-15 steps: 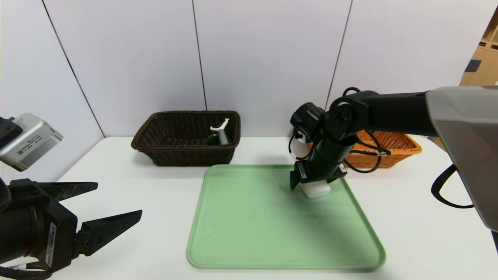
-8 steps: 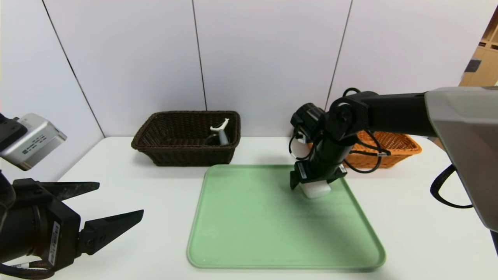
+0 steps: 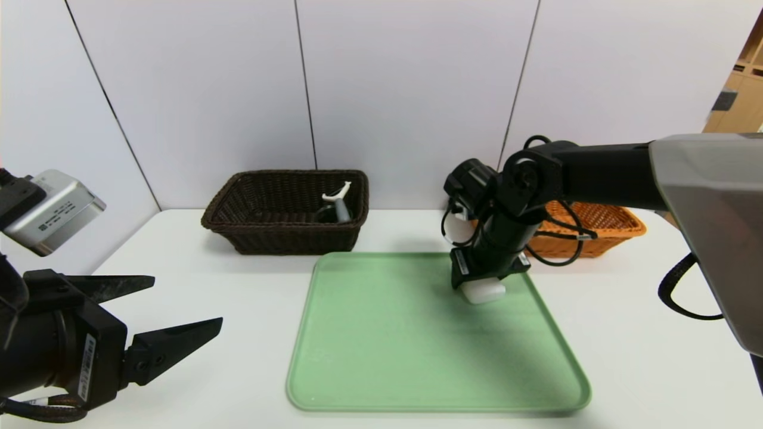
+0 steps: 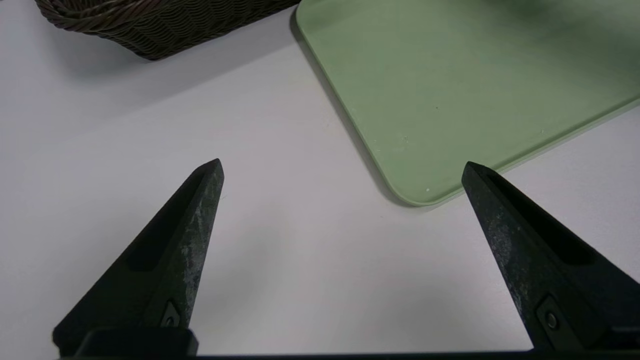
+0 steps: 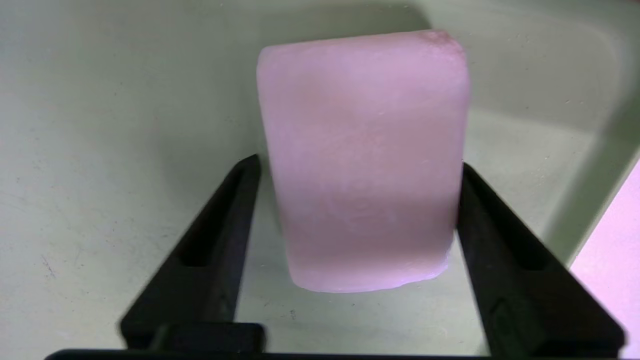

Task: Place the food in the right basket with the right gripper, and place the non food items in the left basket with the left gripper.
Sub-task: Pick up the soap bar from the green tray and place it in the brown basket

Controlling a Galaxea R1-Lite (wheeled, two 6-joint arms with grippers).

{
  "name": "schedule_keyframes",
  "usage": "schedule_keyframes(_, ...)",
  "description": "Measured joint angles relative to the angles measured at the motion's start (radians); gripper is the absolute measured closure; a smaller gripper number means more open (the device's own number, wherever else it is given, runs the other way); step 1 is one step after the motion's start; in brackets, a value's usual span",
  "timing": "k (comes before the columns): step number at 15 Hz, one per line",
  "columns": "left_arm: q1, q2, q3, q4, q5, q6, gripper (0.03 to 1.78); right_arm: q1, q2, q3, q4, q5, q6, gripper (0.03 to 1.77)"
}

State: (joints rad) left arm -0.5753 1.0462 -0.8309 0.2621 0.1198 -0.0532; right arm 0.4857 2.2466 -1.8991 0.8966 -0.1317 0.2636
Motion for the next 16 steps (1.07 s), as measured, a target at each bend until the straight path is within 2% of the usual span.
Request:
schedule_keyframes(2,0.000,0.000,-0.002,0.000,0.000,0.000,0.12,0.000,0.000,0.000,0.000,0.001,0.000,0.81)
schedule_keyframes(8,0.014,-0.003,-0.007,0.000,-0.002,0.000,0.12,0.010,-0.001,-0.001,0.000,0.004,0.000,0.82)
schedule_keyframes(16,0.017,-0.002,-0.011,0.000,-0.002,0.000,0.12,0.081,-0.048,-0.016,0.000,0.010,0.001,0.83)
